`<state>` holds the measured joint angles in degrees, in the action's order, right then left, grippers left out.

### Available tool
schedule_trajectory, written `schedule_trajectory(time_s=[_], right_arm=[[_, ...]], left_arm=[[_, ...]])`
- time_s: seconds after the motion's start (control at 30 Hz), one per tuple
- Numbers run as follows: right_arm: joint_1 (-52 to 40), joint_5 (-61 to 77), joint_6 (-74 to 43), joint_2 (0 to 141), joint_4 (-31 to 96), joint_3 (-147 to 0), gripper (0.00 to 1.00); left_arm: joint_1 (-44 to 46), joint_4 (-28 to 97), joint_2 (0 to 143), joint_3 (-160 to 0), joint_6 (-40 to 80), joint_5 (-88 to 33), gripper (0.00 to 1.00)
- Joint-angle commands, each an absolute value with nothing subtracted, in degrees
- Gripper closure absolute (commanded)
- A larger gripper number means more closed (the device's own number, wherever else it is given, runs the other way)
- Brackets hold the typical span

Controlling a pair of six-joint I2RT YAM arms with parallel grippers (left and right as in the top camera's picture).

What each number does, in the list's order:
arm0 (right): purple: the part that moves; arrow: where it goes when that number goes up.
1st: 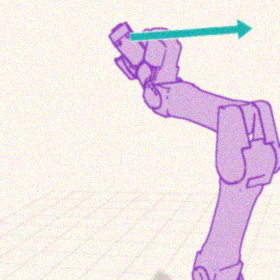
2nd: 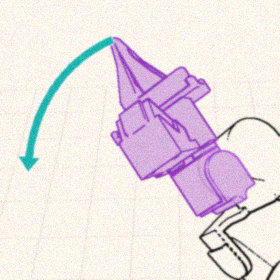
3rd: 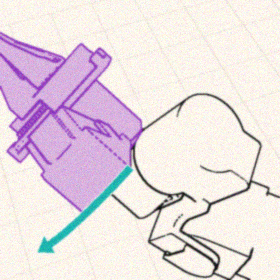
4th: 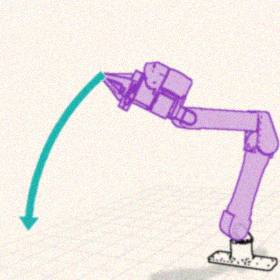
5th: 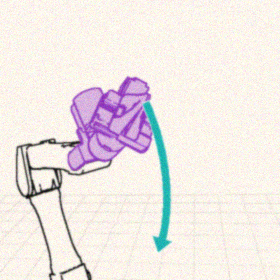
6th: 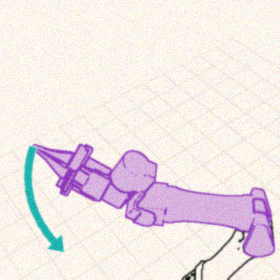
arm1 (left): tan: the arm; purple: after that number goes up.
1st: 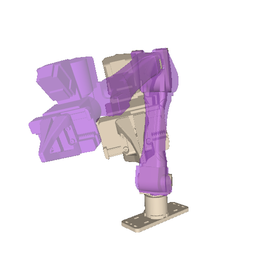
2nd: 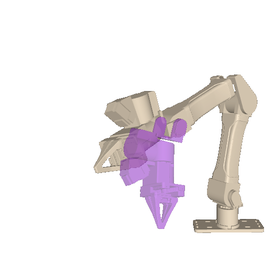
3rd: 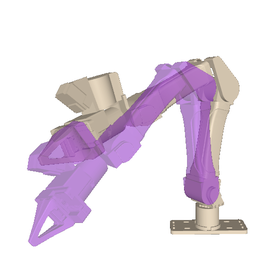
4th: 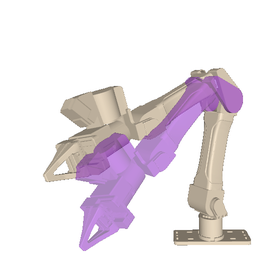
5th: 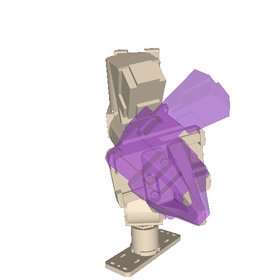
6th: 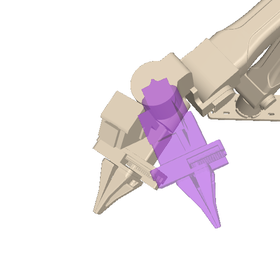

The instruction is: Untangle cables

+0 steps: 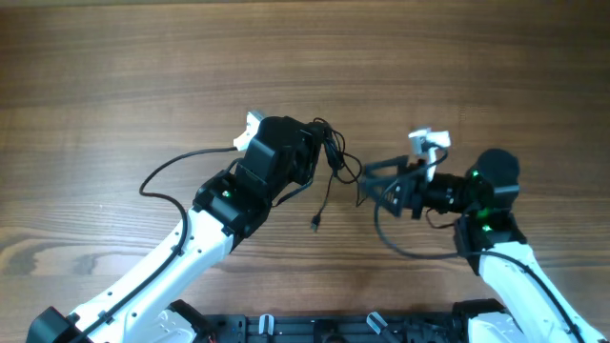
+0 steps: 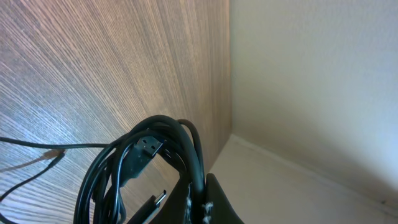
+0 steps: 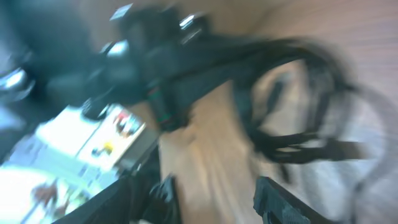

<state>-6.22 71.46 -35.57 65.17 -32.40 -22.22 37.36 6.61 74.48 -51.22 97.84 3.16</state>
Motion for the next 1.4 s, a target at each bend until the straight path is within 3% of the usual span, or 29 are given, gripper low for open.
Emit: schedule_trajectory(time_s=[0.0,0.3,0.83,1.07,1.37], right_arm=[[-11.64,71.11,-28.27,64.49,-31.86,-22.11,0.36],[-17.56,50.13,-19.0,64.53,-23.03,-22.11,0.35],[-17.56,50.52,-20.99,64.62,-23.62,-22.59,0.36],[-18.55,51.07,-19.9,67.33,-19.49,-22.57,0.35],[-24.45,45.52,-19.51,69.45,-20.82,-22.57,0.66]], left_arm=[[37.01,6.46,74.39,-52.36,99.88,3.88,0.96],[36.99,6.44,74.39,-52.36,99.88,1.43,0.96],[36.99,7.11,74.37,-52.36,99.94,0.84,0.96],[37.01,6.76,74.37,-52.36,105.95,-3.95,0.96],[38.85,6.07,74.37,-52.36,113.54,-5.13,0.96]])
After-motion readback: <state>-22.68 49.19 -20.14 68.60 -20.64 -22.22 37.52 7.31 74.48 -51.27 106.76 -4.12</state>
